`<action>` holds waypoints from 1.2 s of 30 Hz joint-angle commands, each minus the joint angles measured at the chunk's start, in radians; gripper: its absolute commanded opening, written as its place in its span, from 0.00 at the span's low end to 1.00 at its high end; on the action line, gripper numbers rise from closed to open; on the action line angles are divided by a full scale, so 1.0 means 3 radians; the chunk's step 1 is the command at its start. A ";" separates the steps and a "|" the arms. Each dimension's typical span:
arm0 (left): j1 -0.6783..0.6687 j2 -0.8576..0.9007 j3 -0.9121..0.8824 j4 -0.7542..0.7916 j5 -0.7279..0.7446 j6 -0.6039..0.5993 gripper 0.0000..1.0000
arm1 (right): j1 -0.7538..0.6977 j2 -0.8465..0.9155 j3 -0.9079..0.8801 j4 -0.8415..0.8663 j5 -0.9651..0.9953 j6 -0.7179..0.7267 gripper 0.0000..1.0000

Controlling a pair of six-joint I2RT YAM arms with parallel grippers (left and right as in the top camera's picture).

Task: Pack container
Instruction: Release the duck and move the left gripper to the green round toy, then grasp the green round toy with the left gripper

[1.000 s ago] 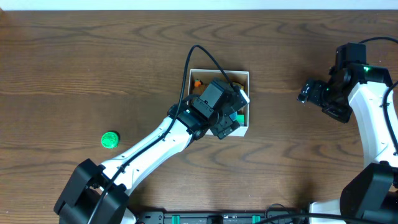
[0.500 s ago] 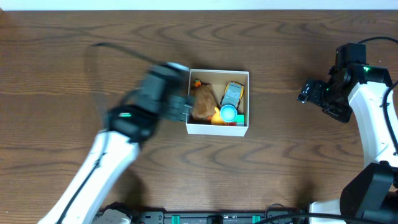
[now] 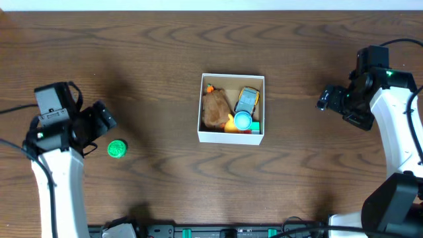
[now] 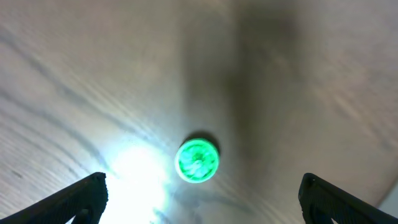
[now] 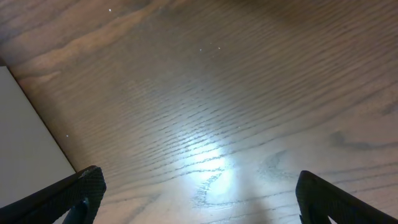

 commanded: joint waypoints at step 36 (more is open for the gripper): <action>0.0042 0.1631 -0.0540 0.0516 0.0509 0.0061 0.85 | 0.0006 0.0006 -0.0001 -0.0024 0.0013 -0.0100 0.99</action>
